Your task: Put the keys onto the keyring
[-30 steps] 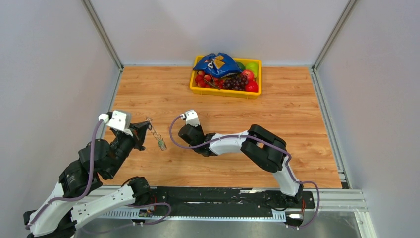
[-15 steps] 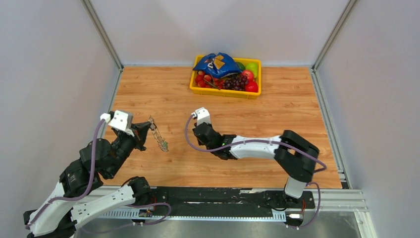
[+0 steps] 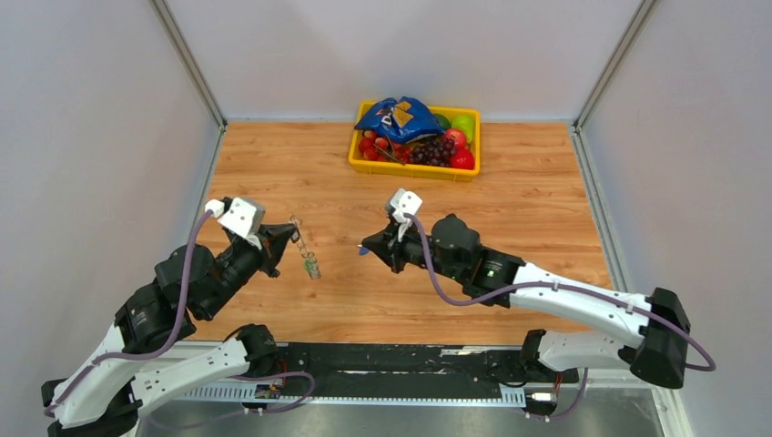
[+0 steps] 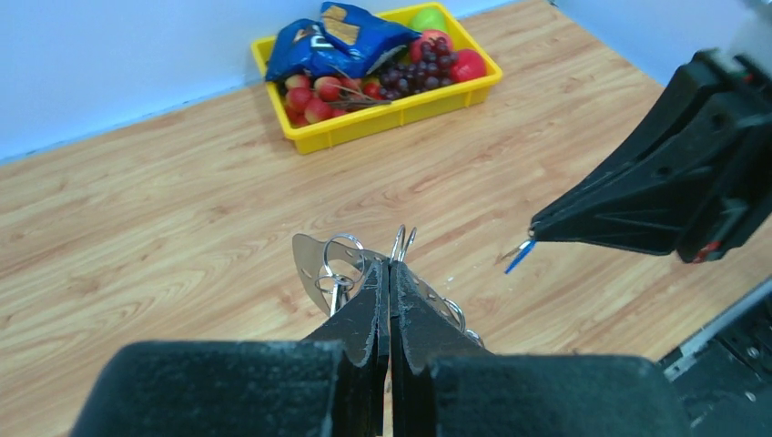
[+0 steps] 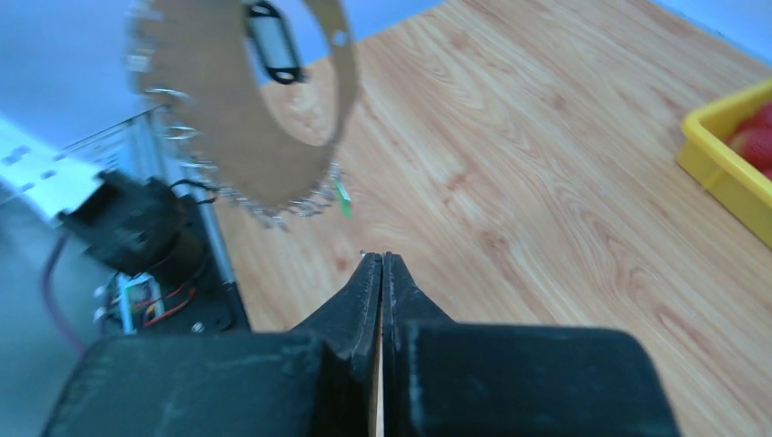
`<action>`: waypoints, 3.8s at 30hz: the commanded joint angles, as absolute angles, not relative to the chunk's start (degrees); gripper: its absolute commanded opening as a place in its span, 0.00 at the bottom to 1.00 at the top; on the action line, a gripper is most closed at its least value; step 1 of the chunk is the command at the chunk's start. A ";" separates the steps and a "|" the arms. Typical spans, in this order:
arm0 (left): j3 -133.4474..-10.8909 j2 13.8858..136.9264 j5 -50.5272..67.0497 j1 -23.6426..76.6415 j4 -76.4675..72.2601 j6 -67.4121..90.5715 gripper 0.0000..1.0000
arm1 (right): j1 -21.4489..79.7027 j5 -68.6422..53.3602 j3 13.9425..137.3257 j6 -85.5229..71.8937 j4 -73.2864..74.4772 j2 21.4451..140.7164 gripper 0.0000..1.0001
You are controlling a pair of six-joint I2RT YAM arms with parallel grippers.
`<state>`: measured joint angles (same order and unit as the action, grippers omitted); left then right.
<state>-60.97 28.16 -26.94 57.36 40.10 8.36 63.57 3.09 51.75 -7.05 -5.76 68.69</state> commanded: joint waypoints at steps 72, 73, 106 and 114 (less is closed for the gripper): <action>-67.07 40.42 3.77 57.40 30.32 8.67 0.00 | 71.65 5.07 64.55 3.03 -1.17 59.33 0.00; -67.06 40.38 3.78 57.44 30.37 8.63 0.00 | 71.75 5.46 64.71 2.97 -1.22 59.59 0.00; -66.65 38.51 2.40 57.44 30.73 8.45 0.00 | 74.77 5.28 66.05 3.22 -3.39 63.01 0.00; -66.39 38.43 2.40 57.40 30.84 8.44 0.00 | 75.94 6.90 66.16 3.84 -4.83 62.86 0.00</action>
